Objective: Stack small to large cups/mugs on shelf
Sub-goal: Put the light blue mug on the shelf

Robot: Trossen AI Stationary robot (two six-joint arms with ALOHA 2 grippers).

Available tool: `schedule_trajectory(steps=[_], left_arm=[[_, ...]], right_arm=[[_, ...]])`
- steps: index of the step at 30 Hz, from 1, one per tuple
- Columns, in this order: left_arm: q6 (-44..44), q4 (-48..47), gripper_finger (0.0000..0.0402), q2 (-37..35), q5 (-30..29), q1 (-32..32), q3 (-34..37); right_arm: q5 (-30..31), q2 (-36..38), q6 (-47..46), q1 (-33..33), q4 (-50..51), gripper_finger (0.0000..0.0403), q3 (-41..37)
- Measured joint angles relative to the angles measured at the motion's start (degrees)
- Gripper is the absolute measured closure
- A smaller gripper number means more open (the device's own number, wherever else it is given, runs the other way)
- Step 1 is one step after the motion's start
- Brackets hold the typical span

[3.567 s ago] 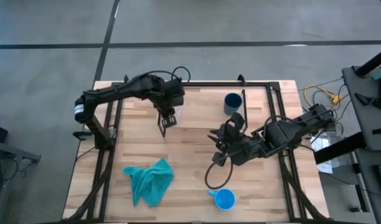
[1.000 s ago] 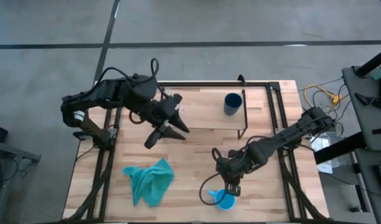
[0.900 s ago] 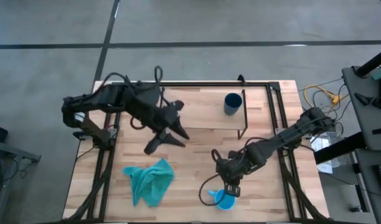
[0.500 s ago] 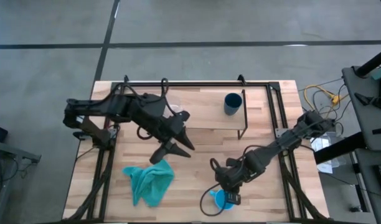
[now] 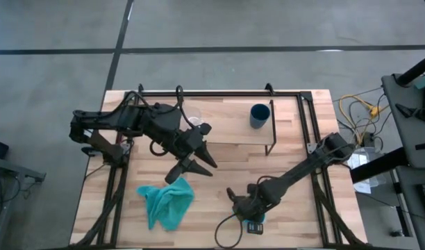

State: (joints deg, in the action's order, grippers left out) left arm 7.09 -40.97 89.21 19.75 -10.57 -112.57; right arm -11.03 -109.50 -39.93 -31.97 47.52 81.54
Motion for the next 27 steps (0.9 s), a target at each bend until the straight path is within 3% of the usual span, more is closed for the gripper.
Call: schedule_trajectory(steps=[8,14,27], left_arm=[[0.0,-0.1,0.0289,-0.1,0.0,0.0,0.0],[0.0,-0.2,0.0289,-0.1,0.0,0.0,0.0],[0.0,-0.3,0.0289,-0.2,0.0,0.1,0.0]], right_arm=[[0.6,2.9,0.2,0.0,5.5,0.0319,6.4],[9.0,3.4,6.4,0.0,16.9,0.0315,11.8],[9.2,0.7,11.1,0.5,17.3,0.0299,10.0]])
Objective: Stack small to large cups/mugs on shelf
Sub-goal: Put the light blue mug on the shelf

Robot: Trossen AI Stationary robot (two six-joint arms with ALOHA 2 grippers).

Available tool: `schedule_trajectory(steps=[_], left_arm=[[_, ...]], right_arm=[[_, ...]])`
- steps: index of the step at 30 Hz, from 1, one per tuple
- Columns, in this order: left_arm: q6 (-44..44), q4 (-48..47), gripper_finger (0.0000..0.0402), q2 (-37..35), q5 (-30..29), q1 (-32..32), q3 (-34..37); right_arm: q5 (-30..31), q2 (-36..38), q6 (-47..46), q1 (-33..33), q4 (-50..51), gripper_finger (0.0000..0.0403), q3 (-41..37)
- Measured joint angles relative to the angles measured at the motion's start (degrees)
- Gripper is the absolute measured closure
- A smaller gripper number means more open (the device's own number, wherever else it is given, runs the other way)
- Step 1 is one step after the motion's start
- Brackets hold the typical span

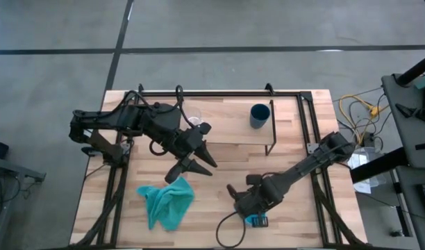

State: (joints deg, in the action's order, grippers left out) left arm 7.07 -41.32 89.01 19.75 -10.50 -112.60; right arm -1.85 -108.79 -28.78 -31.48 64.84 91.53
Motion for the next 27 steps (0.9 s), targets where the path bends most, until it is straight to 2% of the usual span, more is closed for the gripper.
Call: schedule_trajectory(steps=[13,16,20,27], left_arm=[[0.0,0.0,0.0289,-0.1,0.0,0.0,0.0],[0.0,0.0,0.0289,-0.3,0.0,0.0,0.0],[0.0,0.0,0.0289,-0.9,0.0,0.0,0.0],[0.0,0.0,0.0289,-1.9,0.0,0.0,0.0]], right_arm=[[-0.1,-7.3,2.9,0.2,0.0,0.0271,-0.1],[-0.3,-7.7,1.8,0.3,2.3,0.0302,0.3],[-0.3,-5.6,1.7,0.4,4.5,0.0379,1.0],[0.5,2.1,-3.3,1.6,6.2,0.0393,4.1]])
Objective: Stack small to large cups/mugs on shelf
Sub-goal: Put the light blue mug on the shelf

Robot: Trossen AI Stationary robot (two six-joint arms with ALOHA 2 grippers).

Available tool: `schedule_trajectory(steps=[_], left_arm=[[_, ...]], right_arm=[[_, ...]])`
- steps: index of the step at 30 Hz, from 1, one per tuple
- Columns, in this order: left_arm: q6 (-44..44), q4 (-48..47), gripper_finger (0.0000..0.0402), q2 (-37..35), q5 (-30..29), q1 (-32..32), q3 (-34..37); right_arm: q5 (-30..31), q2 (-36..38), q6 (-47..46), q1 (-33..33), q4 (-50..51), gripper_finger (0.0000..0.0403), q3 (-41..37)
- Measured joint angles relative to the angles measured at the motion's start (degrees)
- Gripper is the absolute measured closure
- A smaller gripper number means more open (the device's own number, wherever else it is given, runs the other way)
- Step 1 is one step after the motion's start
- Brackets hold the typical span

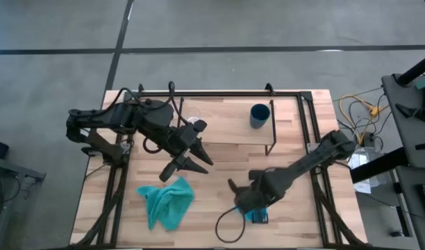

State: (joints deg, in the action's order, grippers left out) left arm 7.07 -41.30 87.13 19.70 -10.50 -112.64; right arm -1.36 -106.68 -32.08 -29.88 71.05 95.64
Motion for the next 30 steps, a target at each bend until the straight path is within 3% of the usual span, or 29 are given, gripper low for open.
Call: schedule_trajectory(steps=[3,6,11,21,26,30], left_arm=[[0.0,0.0,0.0289,-0.5,-0.3,0.0,0.0],[0.0,0.0,0.0289,-1.1,-1.0,0.0,0.0],[0.0,-1.2,0.0289,-2.1,-2.5,0.4,0.0],[0.0,-3.7,0.0289,-4.8,-3.4,2.8,0.0],[0.0,-7.0,0.0289,-6.1,-3.8,3.9,0.0],[0.0,-10.2,0.0289,-6.8,-5.3,5.1,0.0]], right_arm=[[4.2,3.2,-1.8,1.7,7.1,0.0393,4.7],[12.7,5.9,-3.3,4.6,13.8,0.0393,11.6],[21.6,9.6,0.2,12.0,13.7,0.0394,22.0],[22.4,5.8,23.4,30.4,14.5,0.0394,39.1],[13.4,2.4,30.8,38.3,19.0,0.0394,38.9],[12.4,-0.7,36.4,42.0,18.5,0.0394,38.9]])
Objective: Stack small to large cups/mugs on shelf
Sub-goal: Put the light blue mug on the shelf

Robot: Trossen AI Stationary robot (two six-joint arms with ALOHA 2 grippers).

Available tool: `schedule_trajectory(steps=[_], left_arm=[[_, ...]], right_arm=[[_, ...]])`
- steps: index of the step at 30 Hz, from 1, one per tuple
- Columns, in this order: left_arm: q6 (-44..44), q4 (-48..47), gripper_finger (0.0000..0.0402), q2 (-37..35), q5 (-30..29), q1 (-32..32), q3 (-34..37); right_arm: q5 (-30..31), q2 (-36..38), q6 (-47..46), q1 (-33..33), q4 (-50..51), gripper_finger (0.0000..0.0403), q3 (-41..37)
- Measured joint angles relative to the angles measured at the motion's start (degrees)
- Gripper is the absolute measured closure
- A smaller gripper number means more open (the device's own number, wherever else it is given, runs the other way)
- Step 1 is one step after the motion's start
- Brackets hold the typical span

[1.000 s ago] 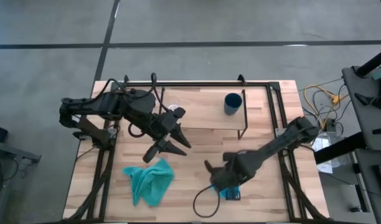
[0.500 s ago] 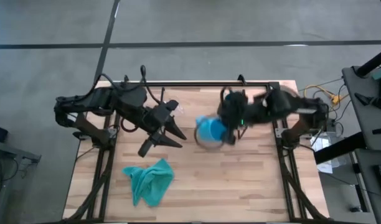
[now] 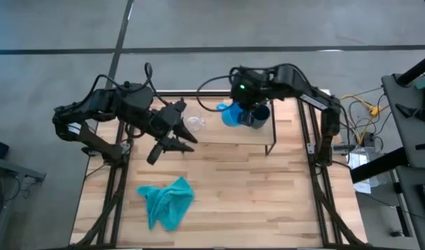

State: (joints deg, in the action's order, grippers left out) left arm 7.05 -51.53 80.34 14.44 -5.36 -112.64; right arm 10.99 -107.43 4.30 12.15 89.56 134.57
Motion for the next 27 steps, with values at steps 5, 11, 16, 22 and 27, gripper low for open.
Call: schedule_trajectory(steps=[5,11,16,22,27], left_arm=[[-0.3,-2.9,0.0289,-0.8,-0.6,1.7,0.0],[-2.8,-3.8,0.0289,-1.5,-1.2,3.3,0.0],[-3.3,-5.3,0.0289,-1.8,-1.5,5.0,0.0],[-3.3,-6.2,0.0289,-1.8,-1.5,6.2,0.1],[-3.3,-6.6,0.0289,-1.8,-1.5,7.0,0.1]], right_arm=[[-1.9,-3.3,3.6,2.7,-0.9,0.0394,0.2],[-2.8,-8.2,6.8,4.2,-1.2,0.0394,0.2],[-4.0,-12.5,8.7,5.0,-1.2,0.0394,0.2],[-7.1,-13.7,9.8,6.4,-1.1,0.0394,0.5],[-8.0,-13.3,9.9,6.7,-1.4,0.0389,0.3]])
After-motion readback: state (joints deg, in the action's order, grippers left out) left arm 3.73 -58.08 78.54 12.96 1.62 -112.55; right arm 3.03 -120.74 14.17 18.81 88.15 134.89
